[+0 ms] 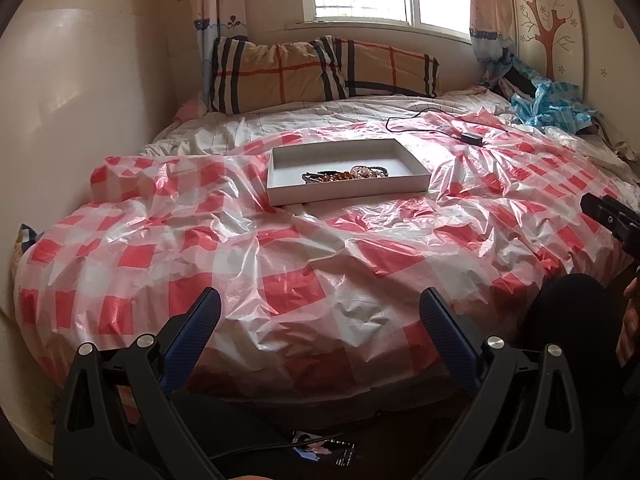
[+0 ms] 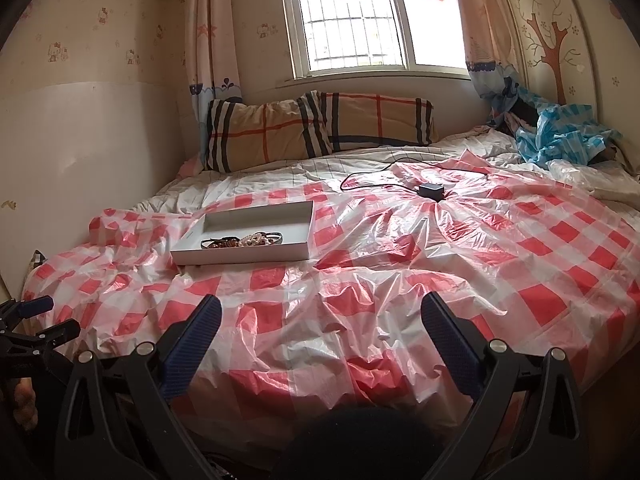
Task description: Organize jewelry
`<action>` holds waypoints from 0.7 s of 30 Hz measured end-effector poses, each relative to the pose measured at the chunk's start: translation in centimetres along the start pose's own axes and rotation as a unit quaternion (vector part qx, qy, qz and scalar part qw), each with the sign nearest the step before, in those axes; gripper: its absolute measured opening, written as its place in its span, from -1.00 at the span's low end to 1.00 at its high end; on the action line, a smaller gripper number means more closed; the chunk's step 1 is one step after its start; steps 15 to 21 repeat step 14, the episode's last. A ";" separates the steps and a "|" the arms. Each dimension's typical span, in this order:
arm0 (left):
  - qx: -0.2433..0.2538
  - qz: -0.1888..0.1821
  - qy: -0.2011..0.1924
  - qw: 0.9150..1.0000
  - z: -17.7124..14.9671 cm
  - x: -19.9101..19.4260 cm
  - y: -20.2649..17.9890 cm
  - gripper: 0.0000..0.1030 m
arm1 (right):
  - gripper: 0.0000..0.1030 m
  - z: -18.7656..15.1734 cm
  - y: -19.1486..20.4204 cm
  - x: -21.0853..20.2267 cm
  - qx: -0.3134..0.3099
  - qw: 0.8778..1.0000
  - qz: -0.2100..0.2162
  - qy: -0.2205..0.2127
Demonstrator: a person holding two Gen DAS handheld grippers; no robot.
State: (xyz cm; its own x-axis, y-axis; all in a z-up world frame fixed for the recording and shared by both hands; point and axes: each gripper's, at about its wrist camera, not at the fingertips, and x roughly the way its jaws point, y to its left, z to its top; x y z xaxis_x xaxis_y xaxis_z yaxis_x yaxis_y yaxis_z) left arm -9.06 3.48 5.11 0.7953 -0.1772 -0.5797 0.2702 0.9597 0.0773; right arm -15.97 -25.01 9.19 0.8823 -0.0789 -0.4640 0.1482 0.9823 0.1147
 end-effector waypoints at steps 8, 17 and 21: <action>-0.021 0.023 0.016 0.999 -0.1 0.7 0.8 0.85 | 0.86 -0.2 -0.2 0.1 0.002 1.000 0.001 0.002; -0.041 0.017 0.019 0.999 -0.2 0.9 1.5 0.85 | 0.86 -0.2 -0.3 0.1 0.002 1.000 0.000 0.003; -0.041 0.017 0.019 0.999 -0.2 0.9 1.5 0.85 | 0.86 -0.2 -0.3 0.1 0.002 1.000 0.000 0.003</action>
